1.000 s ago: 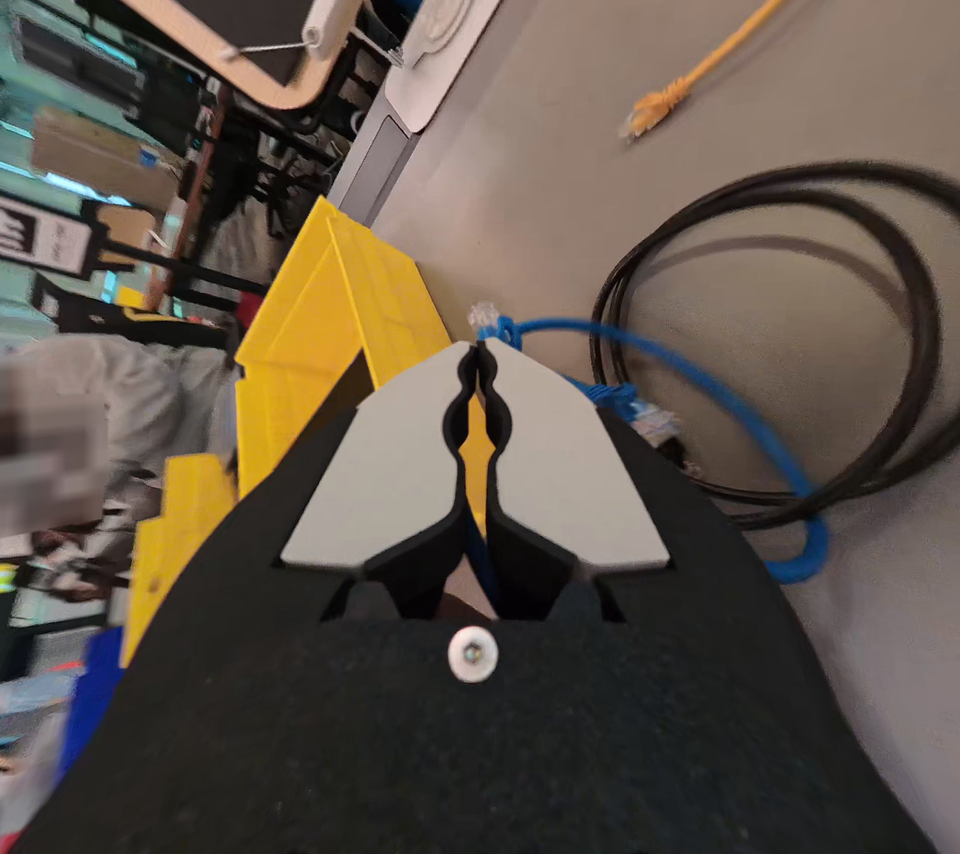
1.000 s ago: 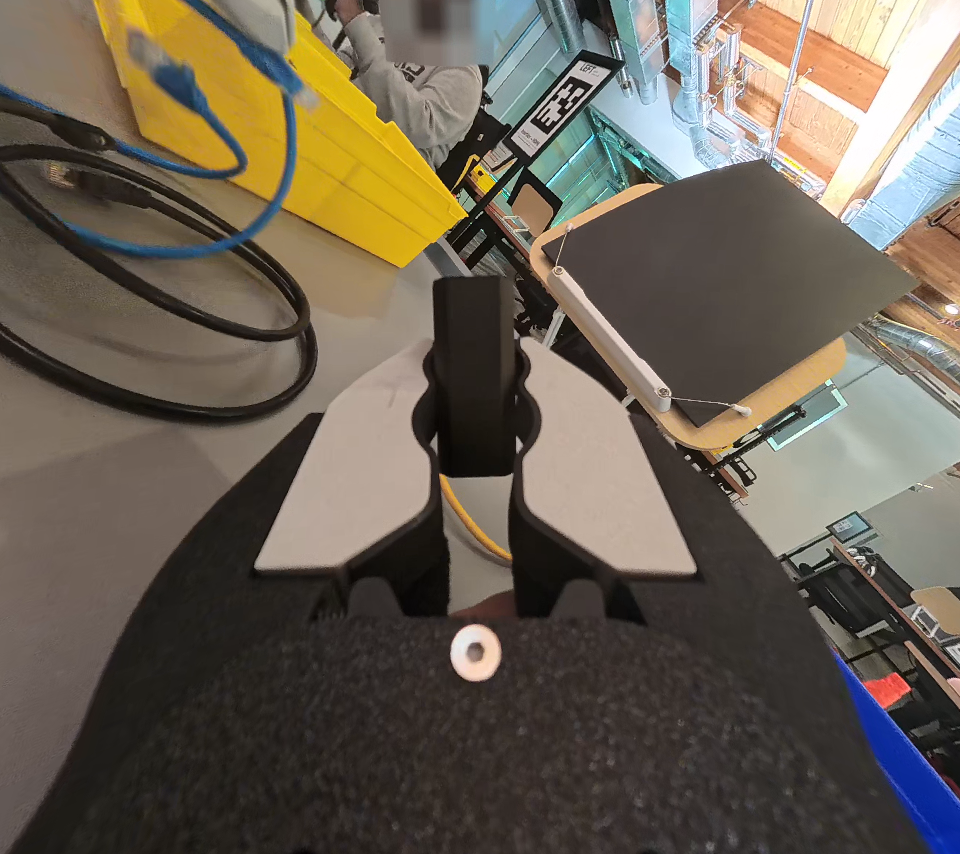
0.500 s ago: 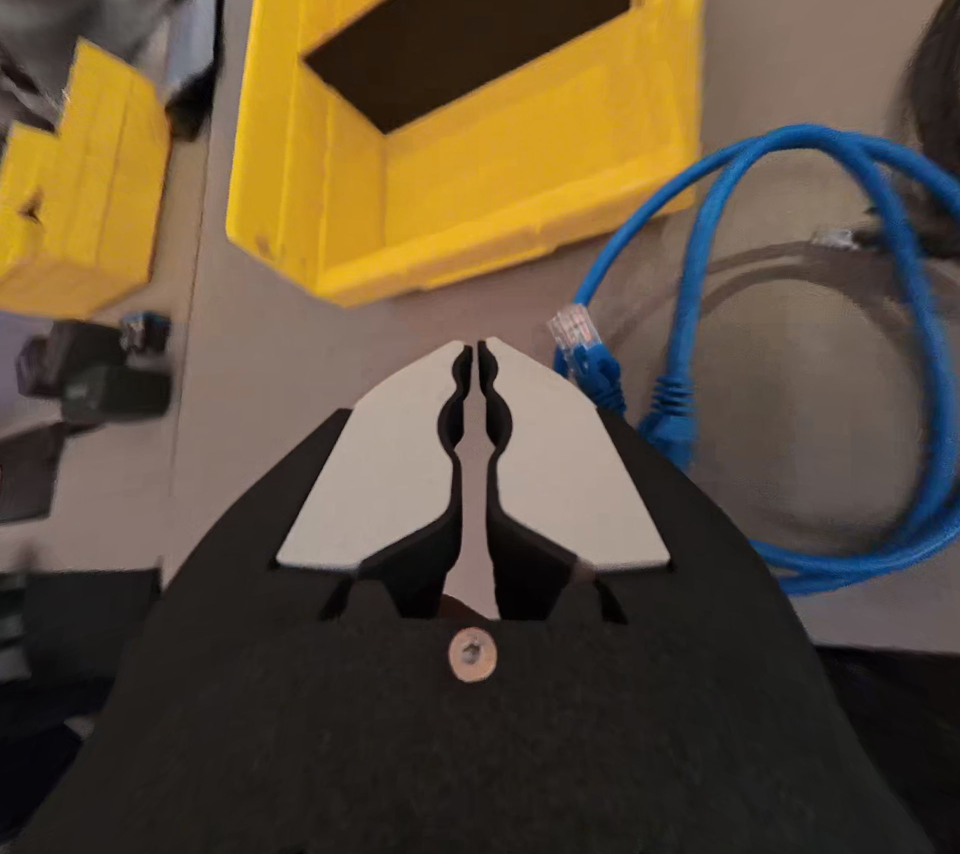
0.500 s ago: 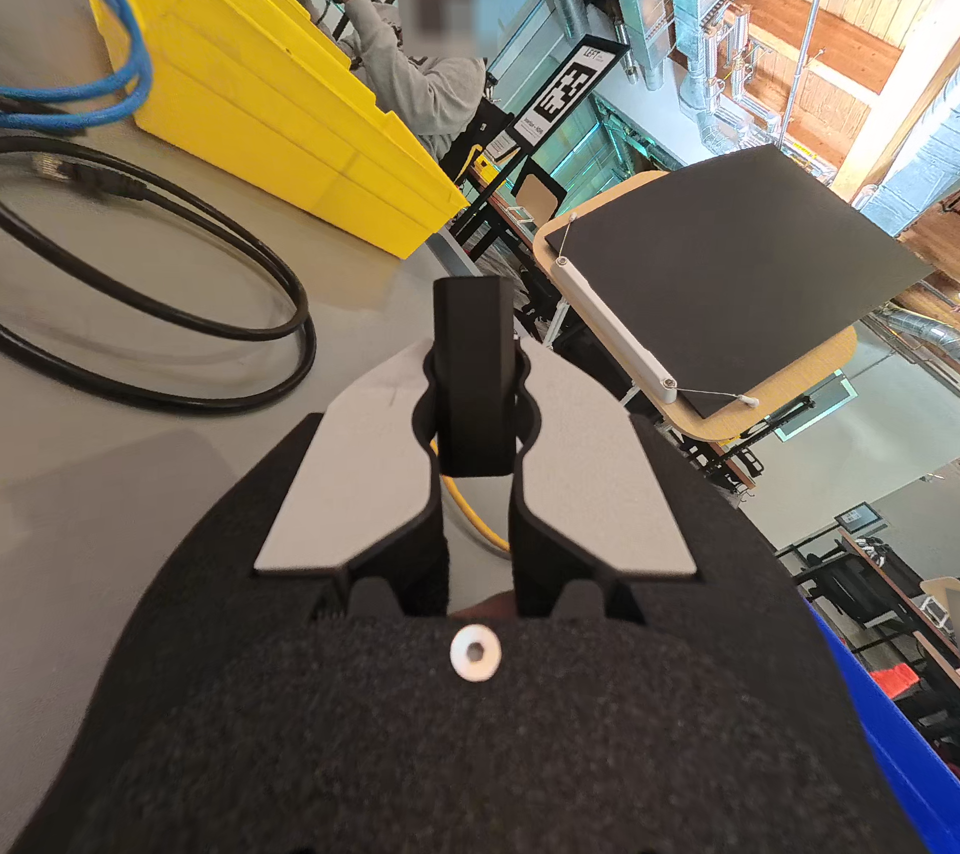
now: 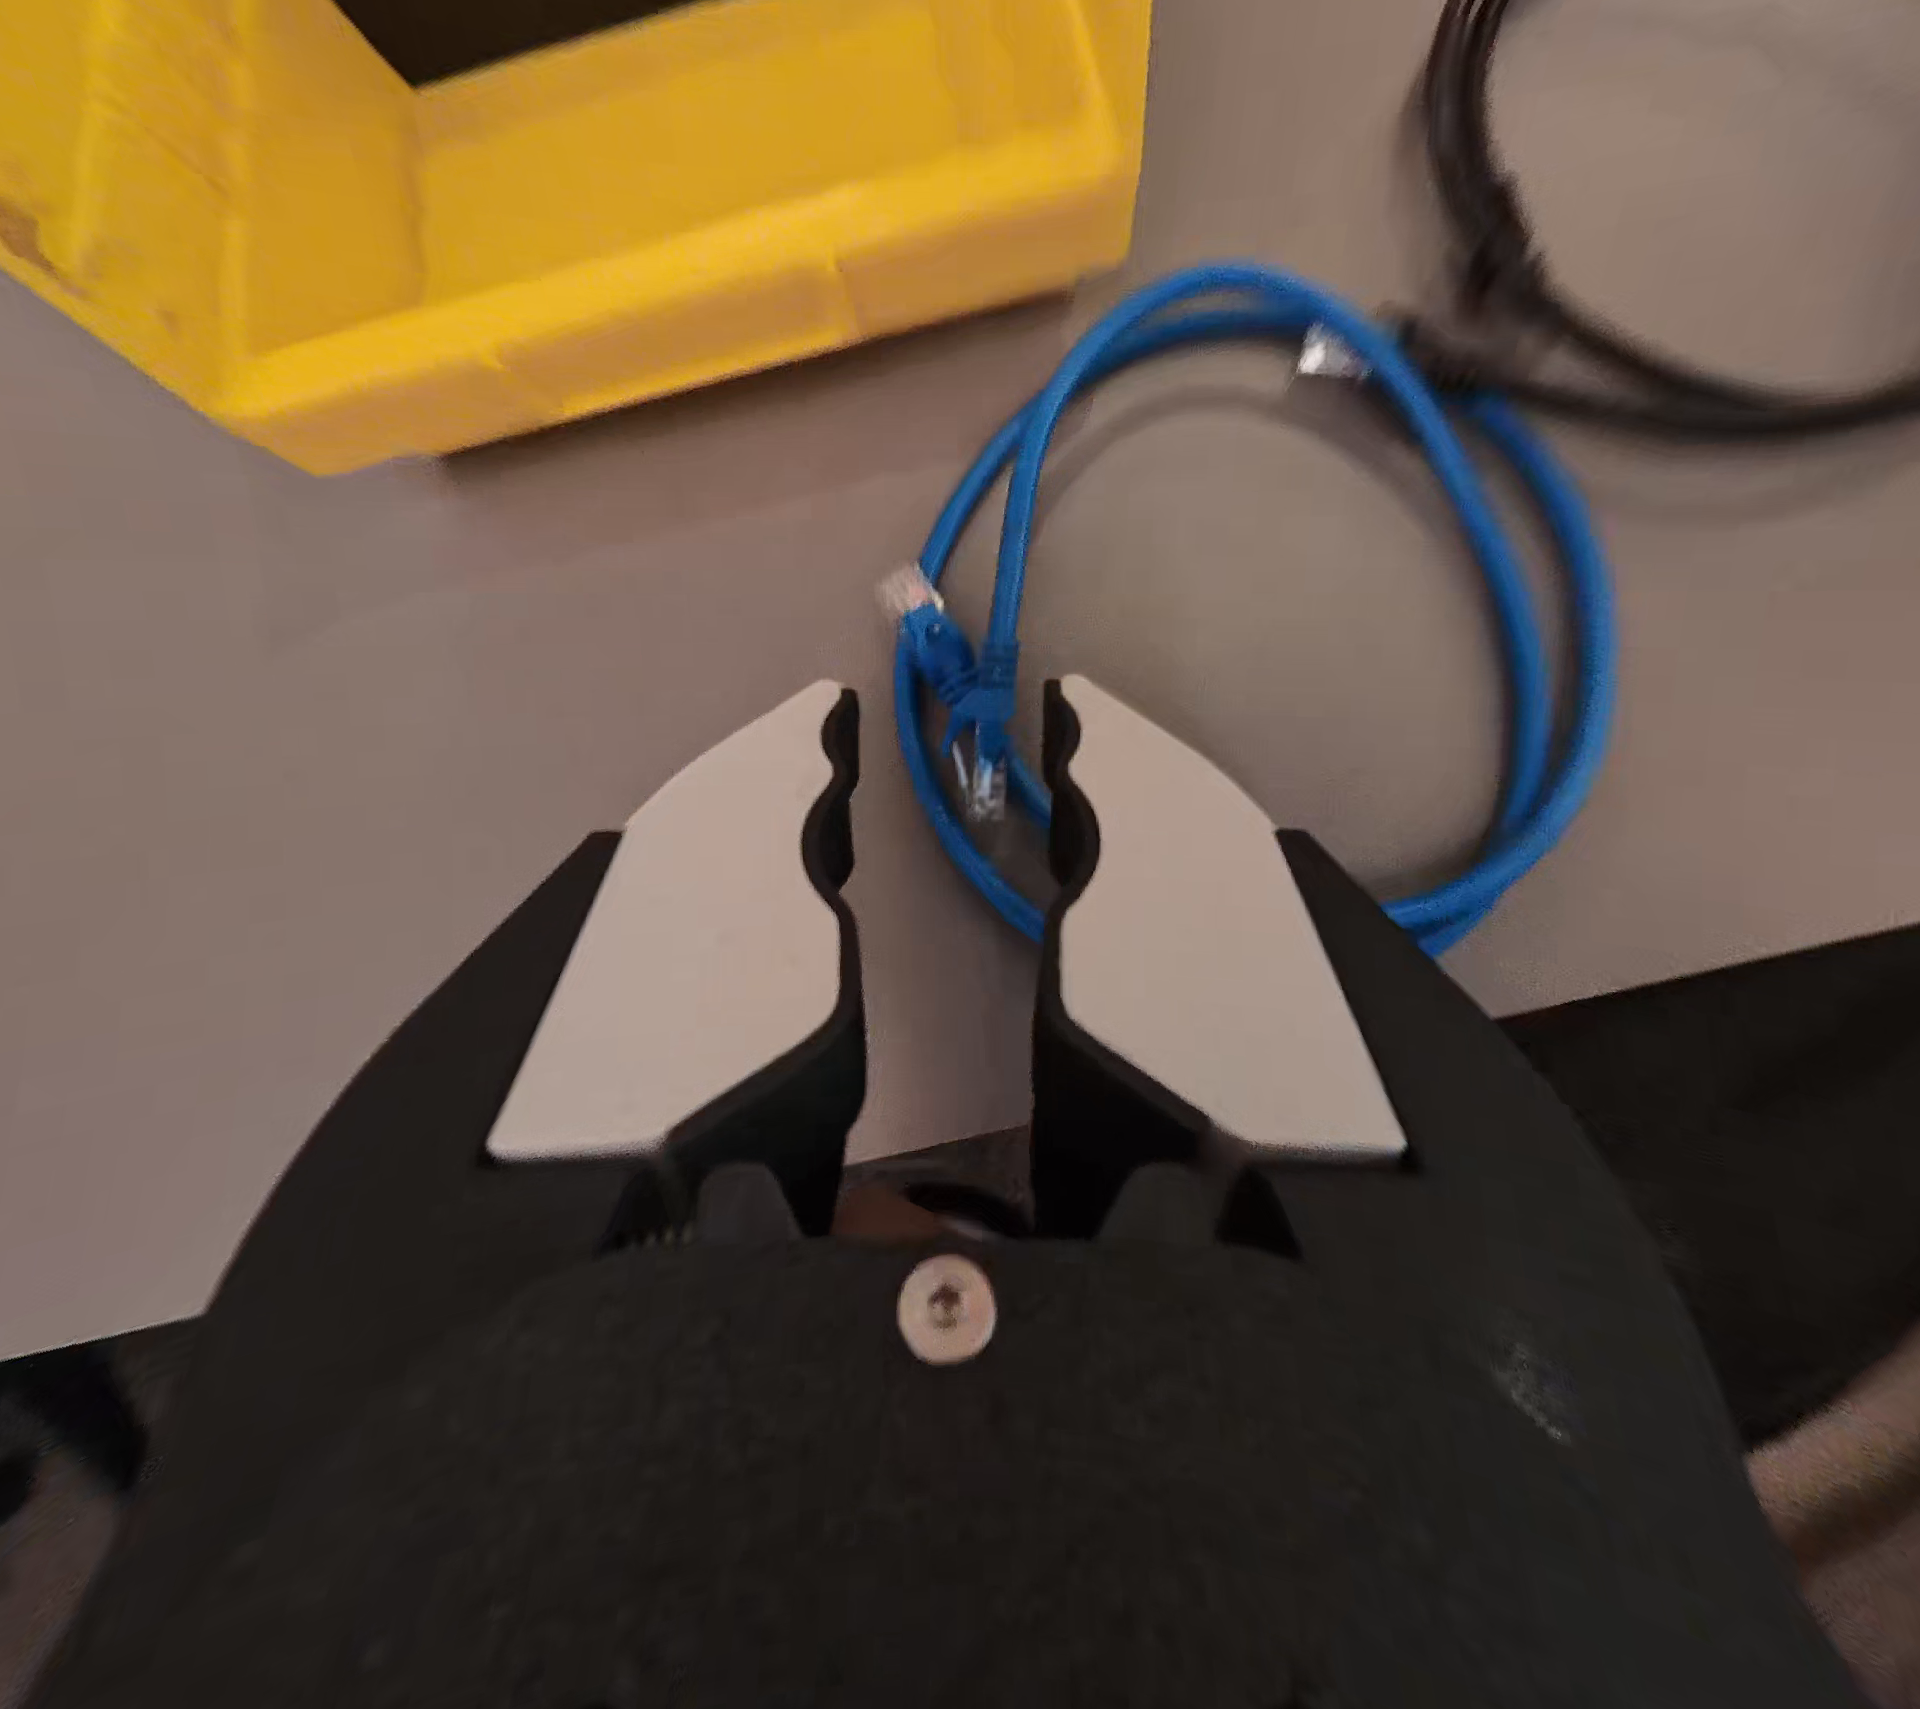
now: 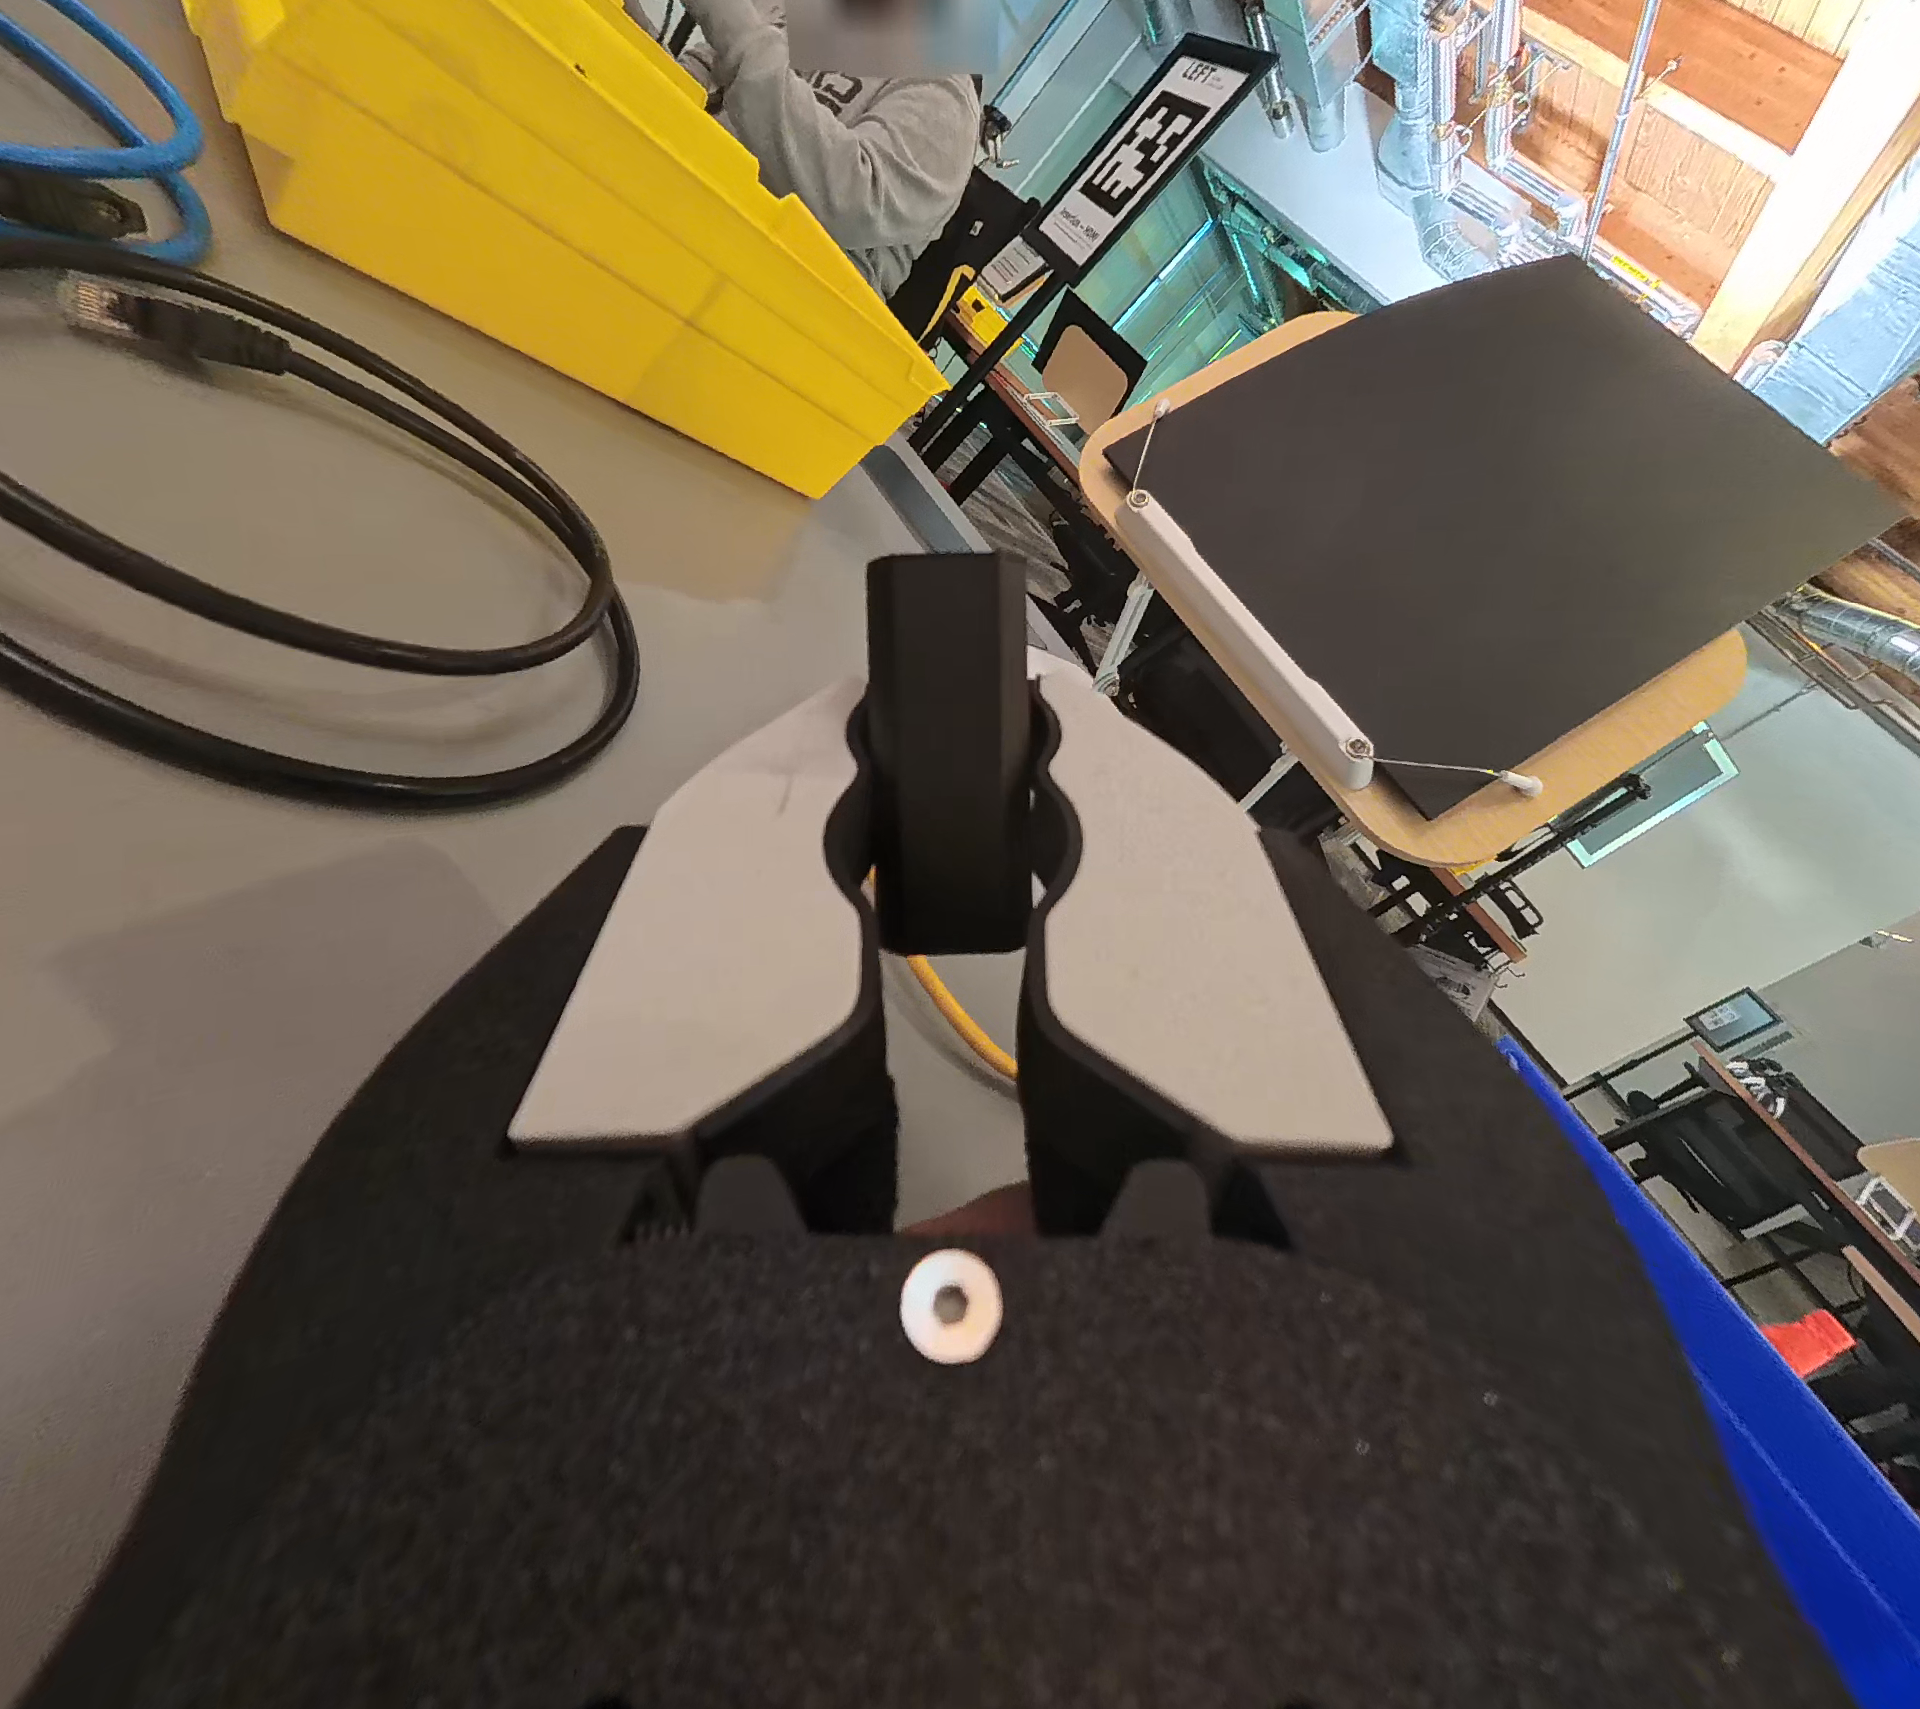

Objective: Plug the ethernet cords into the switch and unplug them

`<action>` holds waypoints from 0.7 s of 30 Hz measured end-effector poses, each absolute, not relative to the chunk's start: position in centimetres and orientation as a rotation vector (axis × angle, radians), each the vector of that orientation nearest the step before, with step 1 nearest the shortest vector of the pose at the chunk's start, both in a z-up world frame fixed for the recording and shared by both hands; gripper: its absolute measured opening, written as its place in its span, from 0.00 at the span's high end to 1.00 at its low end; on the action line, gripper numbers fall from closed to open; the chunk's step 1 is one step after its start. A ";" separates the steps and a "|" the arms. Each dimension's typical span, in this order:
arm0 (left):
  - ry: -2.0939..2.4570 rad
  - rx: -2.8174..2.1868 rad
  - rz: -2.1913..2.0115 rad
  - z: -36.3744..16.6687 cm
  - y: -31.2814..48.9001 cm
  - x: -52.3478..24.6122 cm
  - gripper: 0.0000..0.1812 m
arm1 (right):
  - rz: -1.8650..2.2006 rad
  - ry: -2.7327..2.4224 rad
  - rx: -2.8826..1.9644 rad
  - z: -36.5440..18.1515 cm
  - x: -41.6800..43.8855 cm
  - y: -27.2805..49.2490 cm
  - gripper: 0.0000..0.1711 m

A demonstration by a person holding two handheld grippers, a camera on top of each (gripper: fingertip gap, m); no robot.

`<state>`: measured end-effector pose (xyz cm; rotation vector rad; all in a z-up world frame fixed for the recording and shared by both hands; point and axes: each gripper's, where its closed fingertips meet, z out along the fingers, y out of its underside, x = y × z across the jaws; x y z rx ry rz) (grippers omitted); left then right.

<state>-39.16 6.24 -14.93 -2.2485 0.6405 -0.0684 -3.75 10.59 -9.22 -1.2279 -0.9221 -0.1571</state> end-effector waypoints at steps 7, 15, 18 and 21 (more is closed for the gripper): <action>0.690 -2.310 -0.048 -18.3 6.9 -39.1 0.92 | -0.152 -0.935 -1.234 -9.5 -4.0 10.6 0.85; 1.012 -2.137 -0.226 -14.6 7.2 -31.1 0.93 | -0.148 -0.926 -1.231 -9.3 -3.8 10.6 0.85; 1.151 -2.059 -0.353 -14.5 7.7 -25.2 0.93 | -0.149 -0.931 -1.228 -9.3 -3.9 10.5 0.85; 1.339 -1.883 -0.464 -12.9 7.2 -18.9 0.93 | -0.150 -0.929 -1.224 -9.3 -3.9 10.4 0.85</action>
